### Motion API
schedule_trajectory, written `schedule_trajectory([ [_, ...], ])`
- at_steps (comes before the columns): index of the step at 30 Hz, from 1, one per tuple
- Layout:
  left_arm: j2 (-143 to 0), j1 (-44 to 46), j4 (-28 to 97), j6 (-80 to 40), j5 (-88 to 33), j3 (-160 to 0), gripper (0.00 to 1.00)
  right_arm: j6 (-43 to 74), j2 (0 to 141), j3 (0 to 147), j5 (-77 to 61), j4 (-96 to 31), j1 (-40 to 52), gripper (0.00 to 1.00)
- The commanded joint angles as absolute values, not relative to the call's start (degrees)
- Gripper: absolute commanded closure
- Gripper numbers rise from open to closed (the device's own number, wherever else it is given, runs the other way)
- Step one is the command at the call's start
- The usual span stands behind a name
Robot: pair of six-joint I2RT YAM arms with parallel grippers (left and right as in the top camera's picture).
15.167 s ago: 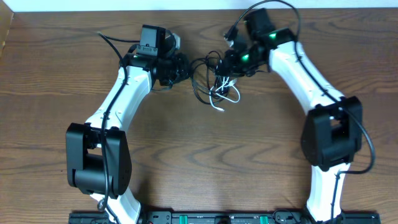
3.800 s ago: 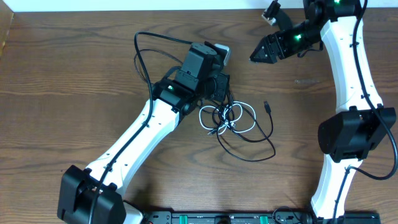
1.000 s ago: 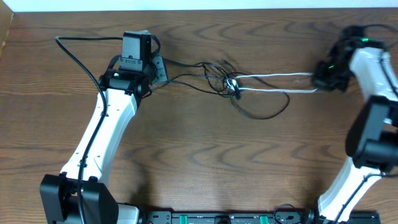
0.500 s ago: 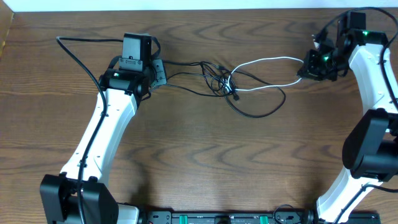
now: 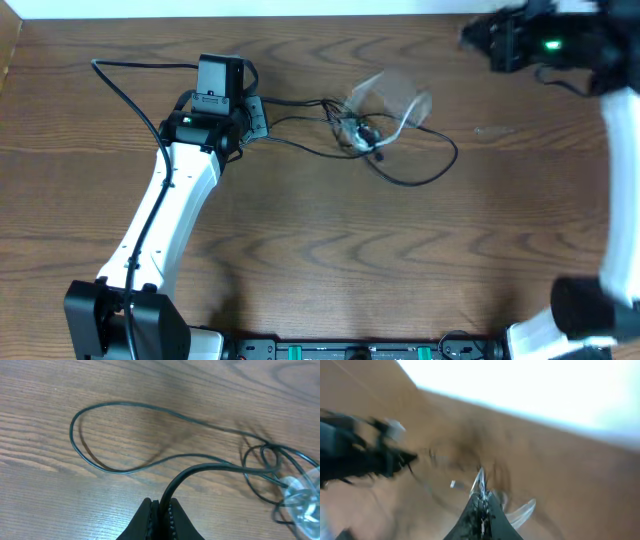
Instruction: Untangle cables
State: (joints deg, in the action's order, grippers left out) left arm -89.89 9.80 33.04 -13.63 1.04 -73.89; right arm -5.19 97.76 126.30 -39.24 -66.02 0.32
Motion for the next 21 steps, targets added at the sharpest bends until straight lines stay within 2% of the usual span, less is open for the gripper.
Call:
schedule_trajectory([
  [1, -88.7, 9.4, 33.4, -13.1, 2.0, -74.3, 0.93, -3.0, 94.3, 129.8, -40.3, -62.3, 0.0, 0.99],
  [5, -90.2, 8.9, 34.3, -13.1, 2.4, -74.1, 0.93, 3.2, 92.1, 130.5, -38.4, -52.0, 0.0, 0.99],
  [10, -90.6, 8.9, 34.3, -13.1, 2.3, -74.1, 0.93, 4.2, 93.6, 130.4, -37.1, -55.3, 0.4, 0.99],
  [14, -90.2, 8.9, 30.6, -7.7, -8.5, -74.2, 0.93, 3.5, 97.7, 130.4, -34.4, -63.5, 2.6, 0.78],
  [17, -89.3, 8.9, 26.8, -7.1, -16.4, -74.3, 0.93, 2.0, 100.9, 130.4, -34.4, -67.2, 4.1, 0.49],
  [18, -88.9, 8.9, 25.5, -7.1, -18.7, -74.4, 0.93, 1.4, 102.2, 130.4, -34.4, -68.2, 4.5, 0.42],
  [21, -87.5, 8.9, 21.3, -7.6, -25.8, -74.4, 0.93, -1.2, 105.6, 130.4, -34.4, -70.3, 5.9, 0.33],
])
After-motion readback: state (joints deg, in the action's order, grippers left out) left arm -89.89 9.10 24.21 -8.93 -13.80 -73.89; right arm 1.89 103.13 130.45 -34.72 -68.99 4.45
